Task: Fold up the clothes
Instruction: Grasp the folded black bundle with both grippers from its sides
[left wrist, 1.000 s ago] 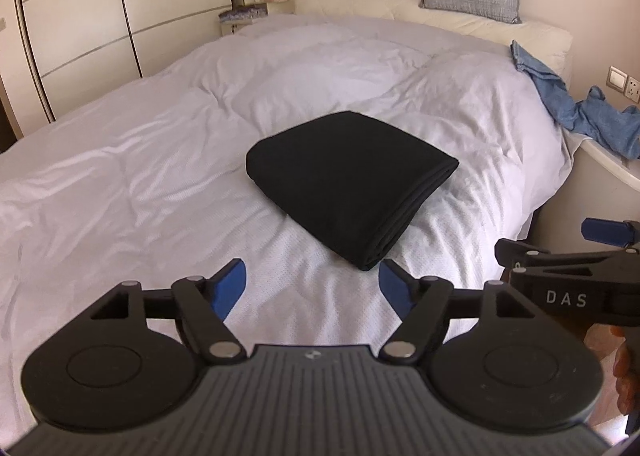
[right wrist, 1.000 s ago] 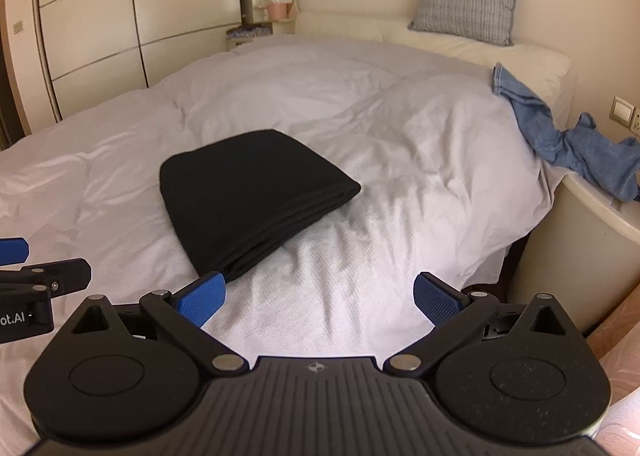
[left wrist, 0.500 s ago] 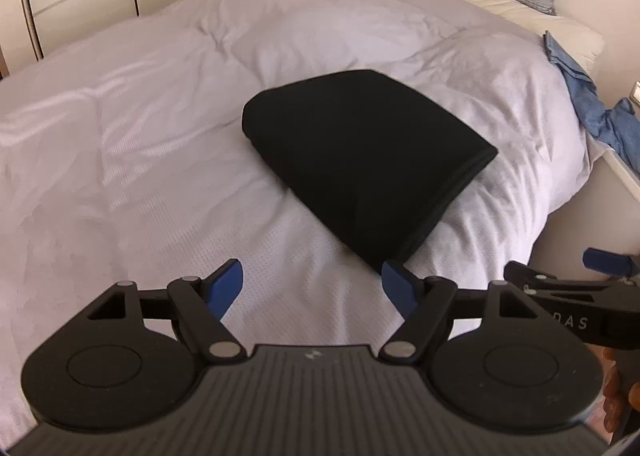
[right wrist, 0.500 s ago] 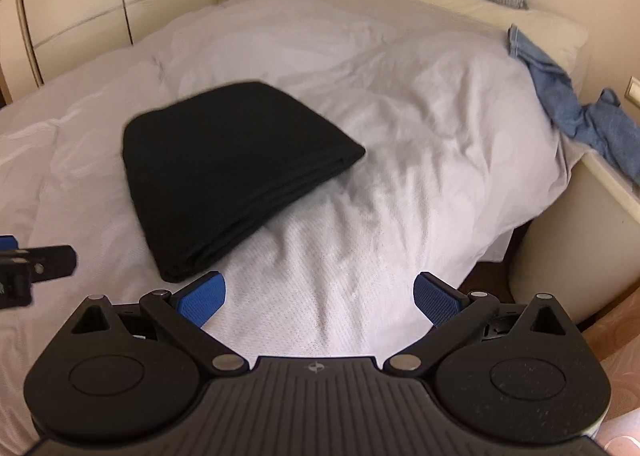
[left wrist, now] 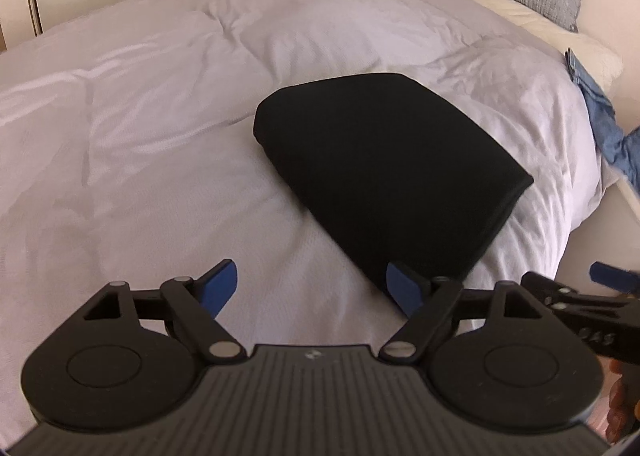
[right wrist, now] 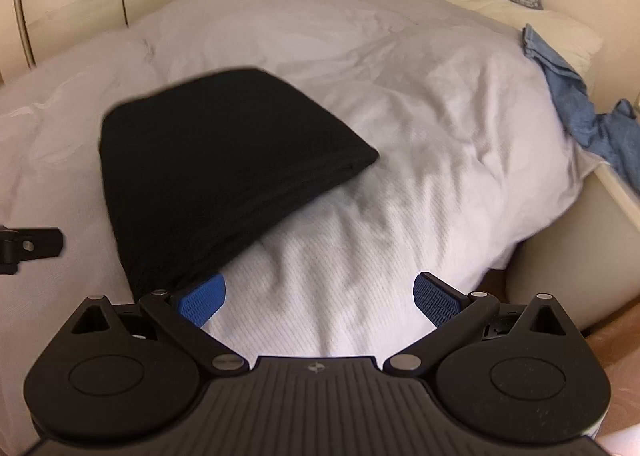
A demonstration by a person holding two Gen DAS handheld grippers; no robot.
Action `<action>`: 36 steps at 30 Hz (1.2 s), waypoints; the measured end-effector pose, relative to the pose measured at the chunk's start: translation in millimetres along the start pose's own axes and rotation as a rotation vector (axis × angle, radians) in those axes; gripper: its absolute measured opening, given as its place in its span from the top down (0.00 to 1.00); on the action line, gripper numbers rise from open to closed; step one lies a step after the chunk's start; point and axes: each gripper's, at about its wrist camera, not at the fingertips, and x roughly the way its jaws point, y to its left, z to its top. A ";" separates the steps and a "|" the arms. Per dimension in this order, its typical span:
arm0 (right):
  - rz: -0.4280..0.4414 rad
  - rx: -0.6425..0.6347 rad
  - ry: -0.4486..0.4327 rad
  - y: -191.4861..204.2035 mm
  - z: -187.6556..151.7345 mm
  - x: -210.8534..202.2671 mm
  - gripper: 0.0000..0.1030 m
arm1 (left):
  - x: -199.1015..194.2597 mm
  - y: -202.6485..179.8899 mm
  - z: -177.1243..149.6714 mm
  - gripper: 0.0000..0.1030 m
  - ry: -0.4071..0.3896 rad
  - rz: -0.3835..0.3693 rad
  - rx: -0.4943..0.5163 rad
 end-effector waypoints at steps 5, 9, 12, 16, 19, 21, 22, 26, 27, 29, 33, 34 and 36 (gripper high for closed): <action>0.293 0.334 -0.060 -50.4 3.5 12.8 0.00 | 16.4 22.1 13.9 0.21 0.007 -0.074 -0.098; 0.653 0.743 -0.056 -100.0 -9.9 45.6 0.01 | 37.8 46.0 21.4 0.21 0.038 -0.181 -0.237; 0.761 0.903 -0.029 -114.5 -15.2 71.8 0.11 | 59.2 62.4 26.4 0.21 0.062 -0.244 -0.352; 0.720 0.885 -0.011 -110.3 -4.9 95.1 0.11 | 86.4 77.8 32.1 0.21 0.072 -0.322 -0.482; 0.673 0.867 0.016 -103.8 2.9 111.5 0.13 | 104.2 84.0 36.8 0.21 0.059 -0.362 -0.531; 0.659 0.858 0.023 -100.7 7.0 123.3 0.16 | 115.7 87.6 39.7 0.23 0.049 -0.387 -0.558; 0.653 0.856 0.020 -100.0 9.0 129.0 0.18 | 121.2 89.3 40.3 0.24 0.044 -0.401 -0.574; 0.663 0.860 0.009 -99.2 14.5 149.1 0.23 | 139.4 94.3 40.1 0.34 0.018 -0.460 -0.626; 0.669 0.861 0.005 -98.7 15.4 153.7 0.24 | 144.1 95.5 40.0 0.35 0.013 -0.477 -0.640; 0.681 0.856 -0.003 -97.6 17.3 161.4 0.28 | 154.2 96.4 40.1 0.37 0.008 -0.513 -0.668; 0.703 0.827 -0.024 -91.7 21.3 173.1 0.35 | 163.0 92.9 42.5 0.35 -0.008 -0.529 -0.671; 0.711 0.822 -0.032 -91.7 23.0 175.6 0.38 | 165.1 92.1 43.4 0.35 -0.010 -0.532 -0.669; 0.729 0.813 -0.048 -91.2 26.1 180.4 0.41 | 169.3 90.3 45.5 0.35 -0.014 -0.538 -0.665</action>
